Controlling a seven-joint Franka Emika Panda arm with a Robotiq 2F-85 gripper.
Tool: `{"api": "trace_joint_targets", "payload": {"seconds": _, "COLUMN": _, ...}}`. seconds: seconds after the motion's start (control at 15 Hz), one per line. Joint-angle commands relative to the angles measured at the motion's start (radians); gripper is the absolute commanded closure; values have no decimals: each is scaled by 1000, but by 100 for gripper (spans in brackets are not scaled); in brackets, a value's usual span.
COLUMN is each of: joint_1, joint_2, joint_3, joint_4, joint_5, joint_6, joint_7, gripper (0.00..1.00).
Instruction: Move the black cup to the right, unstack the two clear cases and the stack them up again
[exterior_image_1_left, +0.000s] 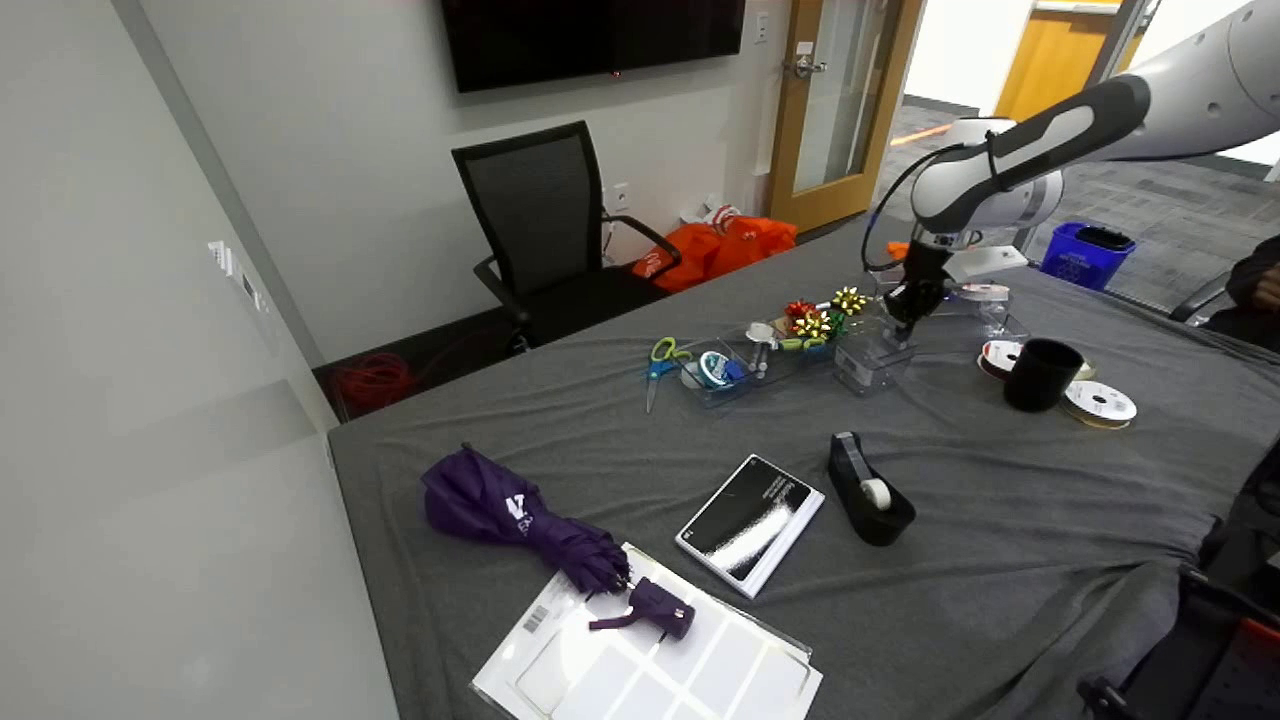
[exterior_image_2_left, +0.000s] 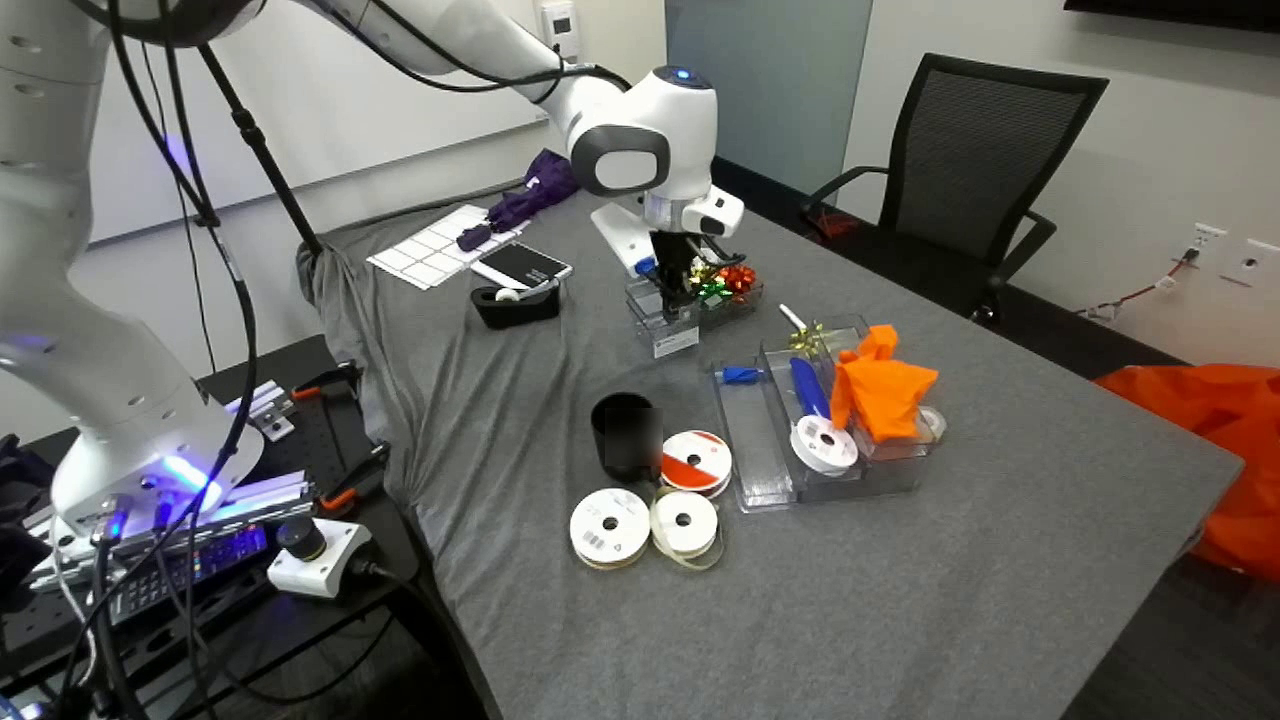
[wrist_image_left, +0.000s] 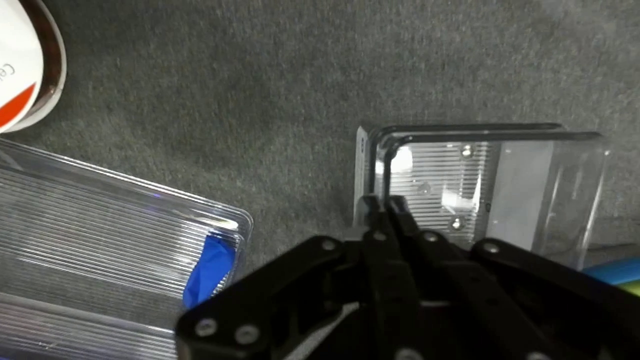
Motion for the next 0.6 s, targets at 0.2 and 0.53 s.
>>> {"api": "trace_joint_targets", "payload": {"seconds": 0.2, "joint_1": -40, "joint_2": -30, "joint_3": 38, "joint_4": -26, "joint_5": 13, "joint_6": -14, "joint_7": -56, "gripper": 99}}
{"api": "trace_joint_targets", "payload": {"seconds": 0.53, "joint_1": -93, "joint_2": -132, "joint_3": 88, "joint_4": -132, "joint_5": 61, "joint_6": -44, "joint_7": -202, "gripper": 99}}
